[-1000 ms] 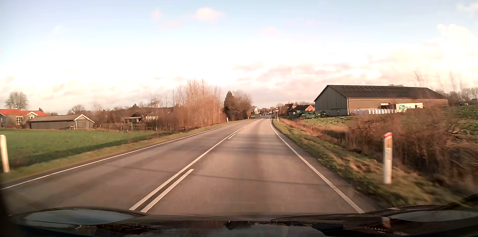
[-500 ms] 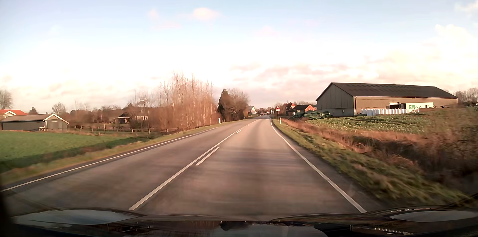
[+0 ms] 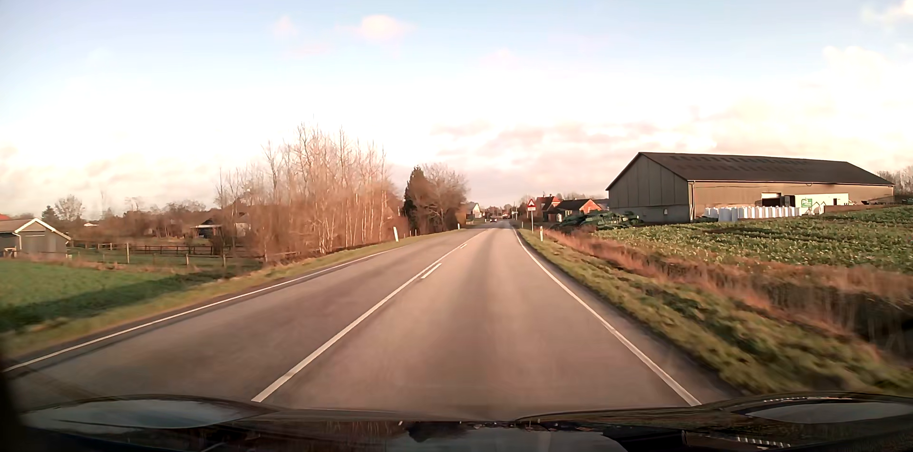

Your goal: Follow the waypoints while adhering to traffic rules and regulations

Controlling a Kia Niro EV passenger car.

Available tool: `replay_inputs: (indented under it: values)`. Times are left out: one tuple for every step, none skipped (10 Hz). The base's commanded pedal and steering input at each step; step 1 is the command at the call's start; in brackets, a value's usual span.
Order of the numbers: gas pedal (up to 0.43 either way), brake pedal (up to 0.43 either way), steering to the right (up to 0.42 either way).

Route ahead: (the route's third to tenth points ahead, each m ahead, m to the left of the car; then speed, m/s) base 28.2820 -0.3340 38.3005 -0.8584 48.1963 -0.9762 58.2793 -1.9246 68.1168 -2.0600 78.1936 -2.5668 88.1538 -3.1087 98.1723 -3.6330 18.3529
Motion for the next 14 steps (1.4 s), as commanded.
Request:
replay_inputs:
  values:
    - [0.028,0.0,0.01]
    - [0.028,0.0,0.009]
    - [0.028,0.0,0.008]
    - [0.028,0.0,0.007]
    - [0.028,0.0,0.006]
    - [0.028,0.0,0.006]
    - [0.028,0.0,0.006]
    - [0.039,0.0,0.006]
    - [0.059,0.0,0.006]
    - [0.059,0.0,0.006]
    - [0.059,0.0,0.006]
    - [0.059,0.0,0.006]
    - [0.059,0.0,0.006]
    - [0.059,0.0,0.007]
